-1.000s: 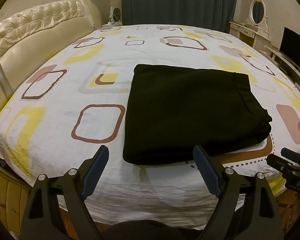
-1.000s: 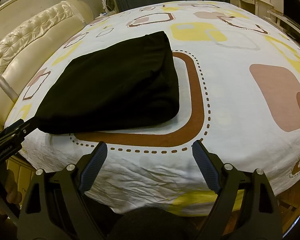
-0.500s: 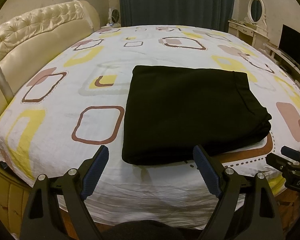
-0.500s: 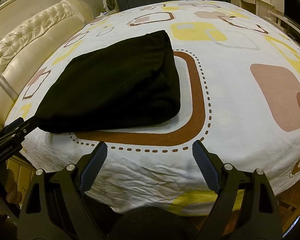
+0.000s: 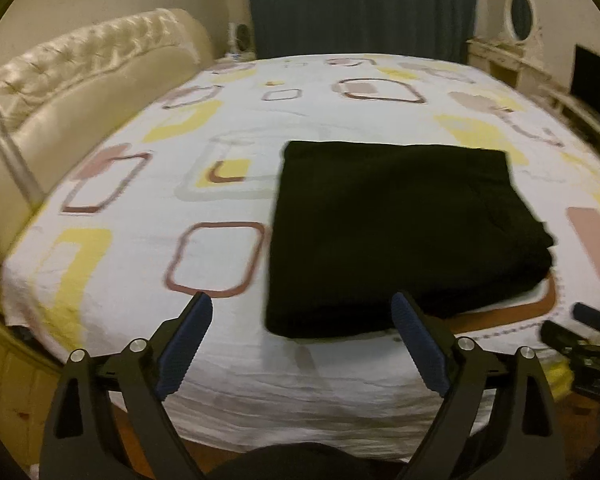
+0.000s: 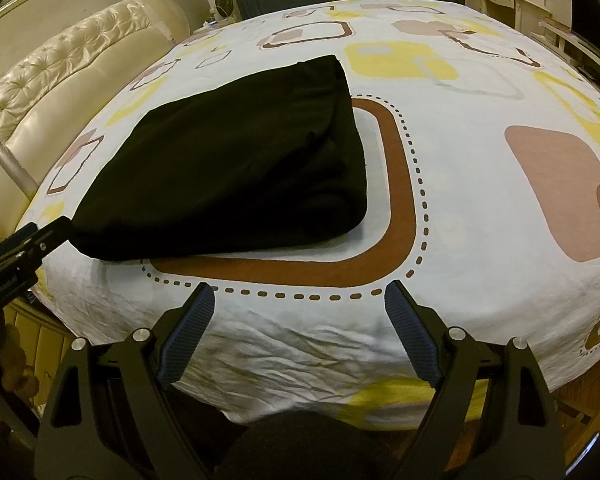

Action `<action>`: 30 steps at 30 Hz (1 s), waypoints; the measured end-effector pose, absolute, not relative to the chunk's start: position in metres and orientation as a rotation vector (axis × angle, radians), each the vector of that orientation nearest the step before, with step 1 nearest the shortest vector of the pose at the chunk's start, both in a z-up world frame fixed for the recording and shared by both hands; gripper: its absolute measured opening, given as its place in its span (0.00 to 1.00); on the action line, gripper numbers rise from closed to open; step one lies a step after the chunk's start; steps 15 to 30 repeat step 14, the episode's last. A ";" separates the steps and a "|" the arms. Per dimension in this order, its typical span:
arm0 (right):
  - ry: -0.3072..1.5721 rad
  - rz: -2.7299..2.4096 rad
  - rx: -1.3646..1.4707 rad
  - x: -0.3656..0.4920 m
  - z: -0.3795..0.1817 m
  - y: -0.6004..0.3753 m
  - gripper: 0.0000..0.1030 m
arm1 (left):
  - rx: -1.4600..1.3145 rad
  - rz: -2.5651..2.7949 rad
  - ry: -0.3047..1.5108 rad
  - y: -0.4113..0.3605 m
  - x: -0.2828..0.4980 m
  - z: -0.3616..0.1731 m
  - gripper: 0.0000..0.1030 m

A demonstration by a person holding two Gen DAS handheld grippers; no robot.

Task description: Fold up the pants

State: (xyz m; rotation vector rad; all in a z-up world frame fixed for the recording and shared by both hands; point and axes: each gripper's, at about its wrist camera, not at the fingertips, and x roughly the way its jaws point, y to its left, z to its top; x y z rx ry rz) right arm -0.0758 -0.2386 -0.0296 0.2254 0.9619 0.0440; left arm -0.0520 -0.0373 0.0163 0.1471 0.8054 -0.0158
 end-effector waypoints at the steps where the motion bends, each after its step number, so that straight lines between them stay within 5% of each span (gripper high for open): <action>1: 0.962 0.044 0.225 -0.075 -0.029 -0.239 0.84 | 0.145 -0.025 0.791 -0.036 -0.053 0.017 0.88; 30: 0.927 0.090 0.302 -0.065 -0.006 -0.260 0.85 | 0.098 -0.011 0.792 0.008 -0.023 0.032 0.88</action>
